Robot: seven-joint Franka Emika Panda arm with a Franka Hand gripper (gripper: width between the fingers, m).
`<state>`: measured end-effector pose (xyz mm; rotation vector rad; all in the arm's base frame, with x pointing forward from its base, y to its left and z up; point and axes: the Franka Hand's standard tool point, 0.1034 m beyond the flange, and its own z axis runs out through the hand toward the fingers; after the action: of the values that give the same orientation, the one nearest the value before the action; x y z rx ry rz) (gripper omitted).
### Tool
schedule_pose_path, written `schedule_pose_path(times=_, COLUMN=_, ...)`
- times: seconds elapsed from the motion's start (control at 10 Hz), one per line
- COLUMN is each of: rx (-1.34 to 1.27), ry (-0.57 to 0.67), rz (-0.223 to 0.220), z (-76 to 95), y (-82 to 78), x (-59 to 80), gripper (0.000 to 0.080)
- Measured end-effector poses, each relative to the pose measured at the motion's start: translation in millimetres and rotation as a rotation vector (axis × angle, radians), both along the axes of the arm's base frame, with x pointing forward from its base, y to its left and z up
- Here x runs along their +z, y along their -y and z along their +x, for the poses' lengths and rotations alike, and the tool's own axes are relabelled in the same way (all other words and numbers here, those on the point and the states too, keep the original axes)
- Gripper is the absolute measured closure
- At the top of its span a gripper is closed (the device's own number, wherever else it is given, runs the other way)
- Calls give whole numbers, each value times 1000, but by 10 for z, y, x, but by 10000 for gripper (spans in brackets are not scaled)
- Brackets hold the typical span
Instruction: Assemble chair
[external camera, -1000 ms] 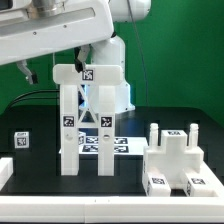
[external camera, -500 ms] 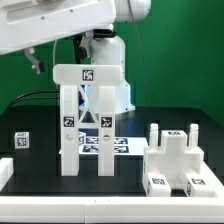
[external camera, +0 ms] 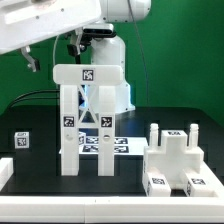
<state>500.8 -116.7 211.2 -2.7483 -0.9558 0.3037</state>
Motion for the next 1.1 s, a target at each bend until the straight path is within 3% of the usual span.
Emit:
schedule_pose_path(times=0.2, rx=65, ry=10, rz=19, z=-54, y=-88, x=15, gripper=150)
schedule_pose_path(times=0.4, rx=186, ry=60, rz=45, z=-71, y=-129, x=124, gripper=150)
schedule_pose_path(times=0.5, rx=252, ry=71, rz=69, z=-135, y=-143, x=96, gripper=150)
schedule_pose_path(times=0.6, rx=301, ry=77, rz=107, z=-151, y=-139, x=33, gripper=150)
schedule_pose_path(times=0.7, rx=309, ry=63, rz=117, z=-170, y=-134, x=-65, gripper=150)
schedule_pose_path(times=1.1, rx=320, ry=39, rz=120, z=-207, y=-191, x=-331, gripper=150)
